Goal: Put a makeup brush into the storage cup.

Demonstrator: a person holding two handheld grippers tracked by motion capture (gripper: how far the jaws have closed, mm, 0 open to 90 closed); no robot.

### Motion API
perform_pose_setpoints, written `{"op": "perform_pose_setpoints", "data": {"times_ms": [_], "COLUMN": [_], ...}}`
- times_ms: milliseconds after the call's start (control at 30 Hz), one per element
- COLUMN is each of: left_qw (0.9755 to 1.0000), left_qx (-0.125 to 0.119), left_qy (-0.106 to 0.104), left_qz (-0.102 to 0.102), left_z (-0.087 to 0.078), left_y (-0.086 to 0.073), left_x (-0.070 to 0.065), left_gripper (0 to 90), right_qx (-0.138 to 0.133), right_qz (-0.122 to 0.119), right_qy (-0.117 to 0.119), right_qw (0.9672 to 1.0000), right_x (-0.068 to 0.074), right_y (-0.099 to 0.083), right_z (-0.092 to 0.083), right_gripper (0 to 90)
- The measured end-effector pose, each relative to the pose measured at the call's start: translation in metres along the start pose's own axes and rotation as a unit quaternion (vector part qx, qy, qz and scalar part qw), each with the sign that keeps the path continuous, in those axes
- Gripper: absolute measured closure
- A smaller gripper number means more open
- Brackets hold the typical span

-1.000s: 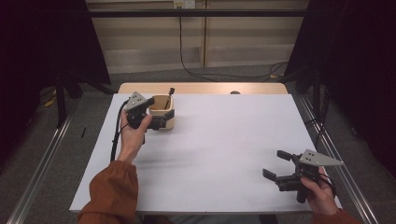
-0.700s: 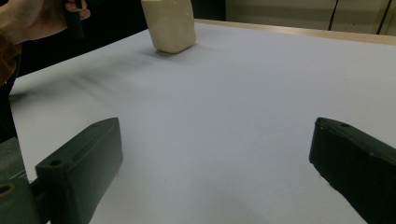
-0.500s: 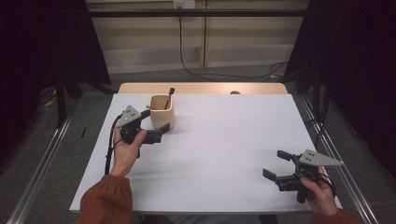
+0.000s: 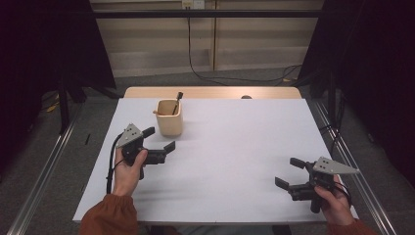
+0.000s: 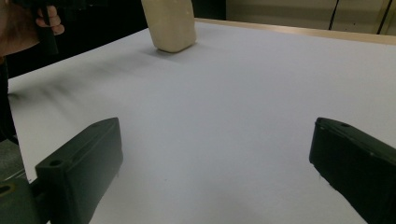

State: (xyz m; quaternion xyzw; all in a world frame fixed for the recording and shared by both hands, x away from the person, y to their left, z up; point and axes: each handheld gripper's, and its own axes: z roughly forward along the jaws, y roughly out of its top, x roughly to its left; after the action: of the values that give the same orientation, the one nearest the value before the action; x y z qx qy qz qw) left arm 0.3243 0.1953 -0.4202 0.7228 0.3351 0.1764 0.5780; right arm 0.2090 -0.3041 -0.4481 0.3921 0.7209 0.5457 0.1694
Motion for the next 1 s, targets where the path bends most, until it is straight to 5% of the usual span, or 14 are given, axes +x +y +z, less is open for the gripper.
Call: {"op": "perform_pose_setpoints", "data": {"times_ms": [333, 600, 733, 833, 1000], "left_qw": [0.9998, 0.9996, 0.9996, 0.9992, 0.9996], "left_qx": [0.008, 0.005, 0.008, 0.010, -0.001], "left_qy": [0.015, 0.022, 0.025, 0.035, 0.024], "left_qz": [0.006, 0.014, 0.002, 0.015, 0.016], "left_z": [-0.019, -0.036, -0.047, -0.054, -0.062], "left_y": [-0.007, -0.006, -0.010, -0.014, -0.019], "left_x": [-0.005, -0.017, -0.024, -0.033, -0.033], "left_gripper": [1.4, 1.7, 1.7, 1.6, 1.3], "right_qx": [0.002, 0.002, 0.001, 0.001, -0.001], "right_qz": [-0.004, -0.002, -0.001, -0.005, -0.005], "right_qy": [0.004, 0.001, -0.002, -0.004, -0.005], "right_qw": [1.0000, 1.0000, 1.0000, 1.0000, 1.0000], "right_x": [0.001, 0.001, 0.001, 0.001, 0.001], "right_y": [0.000, 0.000, 0.000, -0.001, -0.001], "right_z": [0.001, 0.001, 0.000, -0.001, -0.002], "right_gripper": [1.9, 1.9, 1.9, 1.8, 1.5]}}
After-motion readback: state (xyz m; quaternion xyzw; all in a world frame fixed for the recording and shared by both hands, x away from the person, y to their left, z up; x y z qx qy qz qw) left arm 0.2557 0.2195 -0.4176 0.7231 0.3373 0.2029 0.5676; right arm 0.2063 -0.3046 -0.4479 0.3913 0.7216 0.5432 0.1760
